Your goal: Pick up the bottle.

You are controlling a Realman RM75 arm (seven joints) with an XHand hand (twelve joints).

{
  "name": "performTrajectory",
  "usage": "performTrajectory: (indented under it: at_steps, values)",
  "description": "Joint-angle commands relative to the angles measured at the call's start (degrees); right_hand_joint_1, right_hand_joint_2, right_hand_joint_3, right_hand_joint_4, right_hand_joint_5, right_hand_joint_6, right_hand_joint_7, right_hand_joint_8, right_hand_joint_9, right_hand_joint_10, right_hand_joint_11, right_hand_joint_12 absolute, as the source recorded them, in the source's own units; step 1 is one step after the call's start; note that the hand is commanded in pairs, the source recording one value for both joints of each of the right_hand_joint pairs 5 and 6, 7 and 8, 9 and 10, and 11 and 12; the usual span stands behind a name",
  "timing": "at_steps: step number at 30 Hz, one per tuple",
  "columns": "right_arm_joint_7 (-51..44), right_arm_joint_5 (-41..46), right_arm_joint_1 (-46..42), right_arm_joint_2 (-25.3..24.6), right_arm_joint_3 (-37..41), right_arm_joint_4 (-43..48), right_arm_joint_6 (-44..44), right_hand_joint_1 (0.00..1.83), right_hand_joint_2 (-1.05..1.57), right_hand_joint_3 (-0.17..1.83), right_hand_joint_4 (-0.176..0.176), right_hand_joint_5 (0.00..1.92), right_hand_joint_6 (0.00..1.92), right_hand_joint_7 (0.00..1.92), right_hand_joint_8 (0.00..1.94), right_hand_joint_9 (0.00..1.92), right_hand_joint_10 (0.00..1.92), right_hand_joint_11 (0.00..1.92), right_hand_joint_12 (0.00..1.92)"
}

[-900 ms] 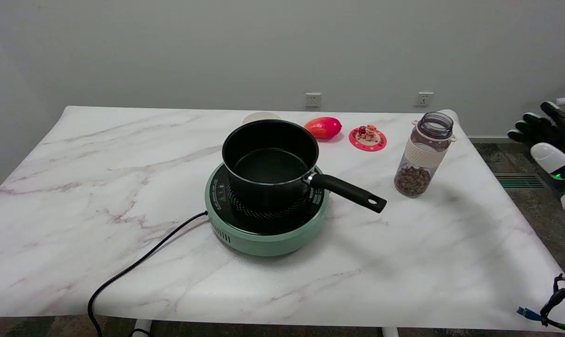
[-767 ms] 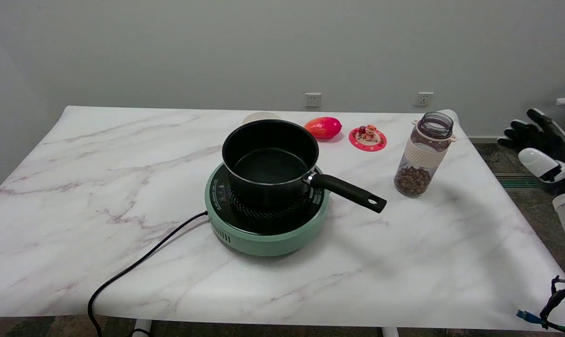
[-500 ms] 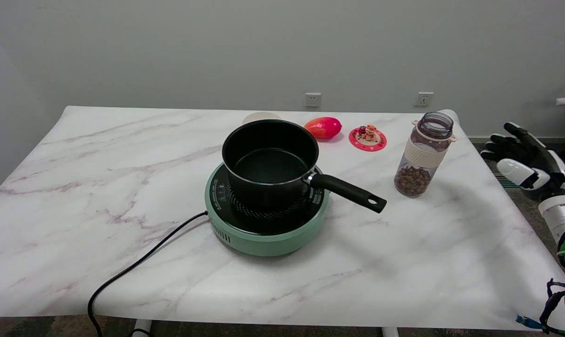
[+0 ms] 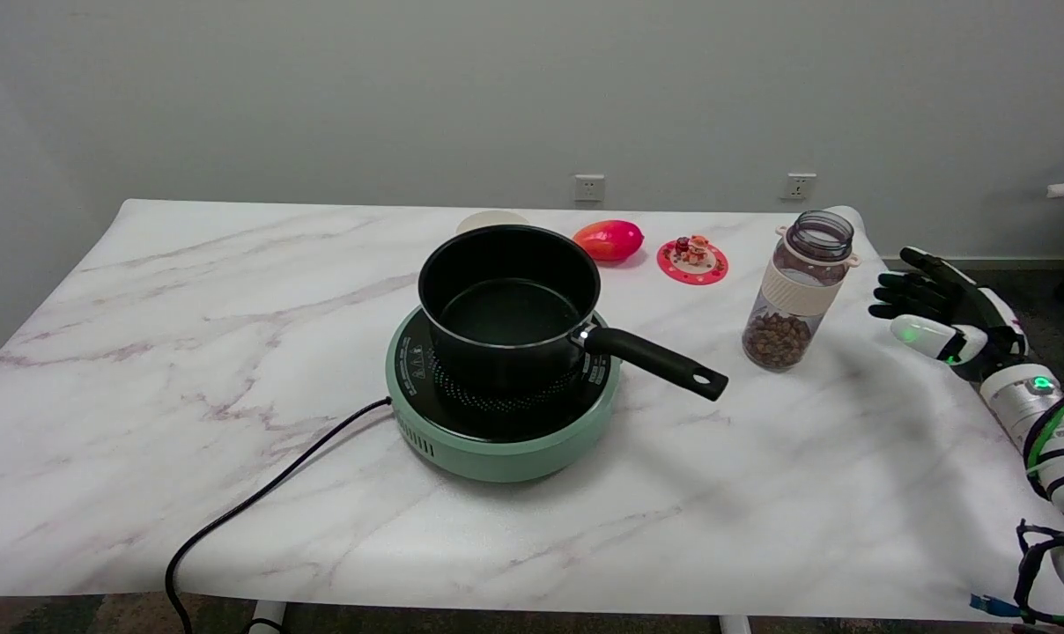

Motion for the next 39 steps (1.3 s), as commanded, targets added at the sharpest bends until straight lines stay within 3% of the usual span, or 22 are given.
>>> performTrajectory:
  at_steps: [1, 39]
  values:
    - [-0.1, -4.7, 1.3, 0.5, -1.5, 5.2, -3.1, 1.17, -0.46, 0.99, 0.0, 0.28, 0.28, 0.61, 0.61, 0.63, 0.63, 0.74, 0.74]
    - [-0.2, -4.7, 6.3, -2.5, -9.3, 8.7, -4.2, 1.16, -0.49, 1.01, 0.0, 0.23, 0.23, 0.6, 0.6, 0.59, 0.59, 0.68, 0.68]
